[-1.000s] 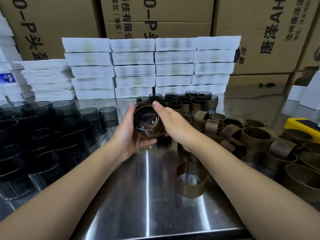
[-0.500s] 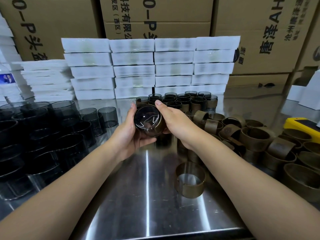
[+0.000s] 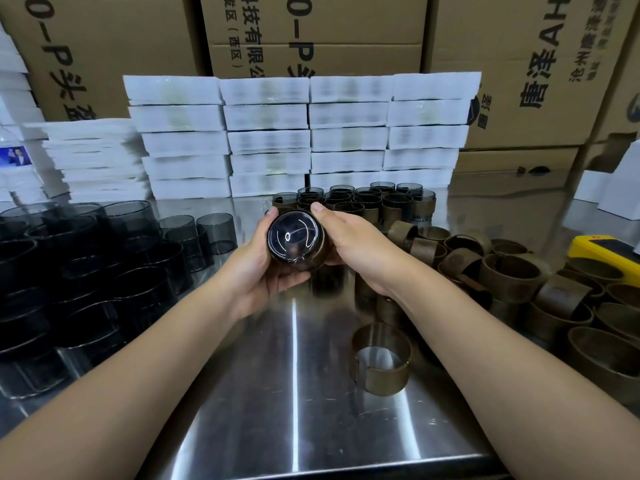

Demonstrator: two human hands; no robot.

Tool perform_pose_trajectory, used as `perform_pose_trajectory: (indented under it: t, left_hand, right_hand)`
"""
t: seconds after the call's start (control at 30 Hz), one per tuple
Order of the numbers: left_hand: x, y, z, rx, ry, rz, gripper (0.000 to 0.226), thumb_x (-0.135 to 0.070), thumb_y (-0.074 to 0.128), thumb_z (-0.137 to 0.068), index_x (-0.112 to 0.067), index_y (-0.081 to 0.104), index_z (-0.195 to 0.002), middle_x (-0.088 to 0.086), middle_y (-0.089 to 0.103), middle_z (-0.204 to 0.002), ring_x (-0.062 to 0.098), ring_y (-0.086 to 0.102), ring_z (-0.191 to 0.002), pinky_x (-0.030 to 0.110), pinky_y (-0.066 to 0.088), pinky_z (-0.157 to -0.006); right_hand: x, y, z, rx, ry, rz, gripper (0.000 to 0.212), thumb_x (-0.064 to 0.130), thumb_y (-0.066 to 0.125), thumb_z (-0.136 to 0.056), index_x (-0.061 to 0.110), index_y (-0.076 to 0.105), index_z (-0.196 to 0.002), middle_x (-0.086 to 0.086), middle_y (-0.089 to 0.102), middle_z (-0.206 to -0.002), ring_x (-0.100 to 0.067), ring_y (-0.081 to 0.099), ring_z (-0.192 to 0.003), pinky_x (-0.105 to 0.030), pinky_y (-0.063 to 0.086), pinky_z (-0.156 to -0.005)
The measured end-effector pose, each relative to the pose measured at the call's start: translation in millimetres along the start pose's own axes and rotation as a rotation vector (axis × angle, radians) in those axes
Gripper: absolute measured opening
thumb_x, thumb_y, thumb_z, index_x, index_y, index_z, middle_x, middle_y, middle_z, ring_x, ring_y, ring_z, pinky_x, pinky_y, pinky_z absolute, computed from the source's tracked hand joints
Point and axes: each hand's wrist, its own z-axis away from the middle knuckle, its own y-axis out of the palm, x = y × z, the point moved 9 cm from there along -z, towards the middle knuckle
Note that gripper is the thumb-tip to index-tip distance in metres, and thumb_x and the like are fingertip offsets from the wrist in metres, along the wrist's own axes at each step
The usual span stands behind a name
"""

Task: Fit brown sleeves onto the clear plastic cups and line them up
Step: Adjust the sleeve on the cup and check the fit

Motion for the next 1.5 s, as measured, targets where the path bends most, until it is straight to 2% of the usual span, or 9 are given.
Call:
perform_pose_trajectory:
  t: [0.17,0.57,0.7,0.8,0.9,1.13,1.3,1.43,1.5]
  left_hand:
    - [-0.1,1.0,1.5,0.014,-0.001,0.024,0.044,-0.059,0.044,-0.089,-0.023,0.068,-0.096,0.004,0.074,-0.085,0.014,0.071,-0.070,0.023,0.055,-0.051]
    - [-10.0,-7.9,6.0,-0.142,0.119,0.053,0.034,-0.048,0.048,-0.094,-0.021,0.066,-0.089,-0.002,0.071,-0.066,0.008,0.066,-0.056,0.020,0.051,-0.046]
    - [-30.1,-31.7,8.9,-0.368,0.322,-0.138,0.023,-0.040,0.056,-0.094,-0.020,0.067,-0.093,0.004,0.074,-0.083,0.016,0.069,-0.072,0.033,0.058,-0.058]
    - [-45.7,-45.1,14.0,-0.483,0.492,-0.547,0.024,-0.044,0.068,-0.085,-0.033,0.059,-0.105,-0.003,0.063,-0.088,0.017,0.063,-0.084,0.033,0.054,-0.077]
    - [-51.4,-39.5,16.4,-0.441,0.588,-0.814,0.040,-0.040,0.078,-0.076,-0.037,0.058,-0.111,-0.010,0.052,-0.076,0.005,0.052,-0.071,0.019,0.044,-0.065]
    - [-43.7,-35.9,7.9,-0.344,0.564,-0.949,0.049,-0.025,0.084,-0.072,-0.028,0.062,-0.116,-0.006,0.051,-0.076,0.014,0.057,-0.075,0.023,0.049,-0.072]
    - [-39.6,-21.7,6.6,-0.237,0.634,-1.053,0.044,-0.020,0.086,-0.069,-0.027,0.066,-0.108,-0.016,0.048,-0.086,-0.012,0.052,-0.082,-0.001,0.034,-0.071]
    - [-33.8,-15.6,4.8,-0.135,0.583,-1.043,0.042,-0.018,0.084,-0.072,-0.035,0.063,-0.104,-0.014,0.046,-0.098,0.004,0.054,-0.100,0.013,0.038,-0.092]
    - [-32.3,-12.1,6.4,-0.098,0.573,-1.039,0.043,-0.009,0.080,-0.075,-0.034,0.062,-0.105,-0.012,0.045,-0.099,0.008,0.054,-0.103,0.007,0.035,-0.092]
  right_hand:
    - [3.5,0.8,2.1,0.014,-0.008,0.008,0.053,0.049,0.037,-0.099,0.003,0.061,-0.110,-0.024,0.063,-0.112,-0.020,0.055,-0.088,-0.047,0.045,-0.099]
    - [1.1,-14.9,-1.1,-0.119,-0.056,0.112,0.049,0.058,0.043,-0.092,0.016,0.067,-0.095,0.008,0.063,-0.080,-0.008,0.057,-0.074,-0.030,0.047,-0.079]
    - [1.5,-35.2,-0.8,-0.295,-0.051,0.020,0.032,0.049,0.038,-0.097,0.032,0.061,-0.083,0.013,0.060,-0.081,-0.001,0.055,-0.073,-0.027,0.046,-0.077]
    - [2.7,-46.7,1.8,-0.382,-0.047,-0.080,0.032,0.045,0.038,-0.099,0.029,0.061,-0.082,0.011,0.060,-0.080,-0.001,0.054,-0.069,-0.019,0.044,-0.066]
    - [2.6,-48.4,4.5,-0.406,-0.025,-0.137,0.032,0.042,0.039,-0.099,0.027,0.060,-0.081,0.008,0.060,-0.081,-0.002,0.052,-0.062,-0.015,0.045,-0.055]
    - [3.7,-48.5,6.4,-0.418,-0.013,-0.152,0.031,0.041,0.040,-0.099,0.026,0.060,-0.082,0.007,0.060,-0.083,-0.005,0.052,-0.063,-0.018,0.044,-0.054]
    - [2.6,-47.1,5.9,-0.416,0.006,-0.150,0.031,0.039,0.039,-0.100,0.027,0.060,-0.080,0.007,0.060,-0.082,-0.006,0.053,-0.063,-0.020,0.044,-0.055]
    - [2.7,-48.1,6.7,-0.419,0.014,-0.151,0.032,0.039,0.039,-0.100,0.026,0.060,-0.081,0.007,0.061,-0.084,-0.006,0.053,-0.063,-0.020,0.045,-0.056]
    - [2.1,-49.3,7.0,-0.426,0.020,-0.148,0.031,0.039,0.039,-0.100,0.026,0.060,-0.081,0.007,0.061,-0.084,-0.006,0.053,-0.063,-0.020,0.045,-0.055]
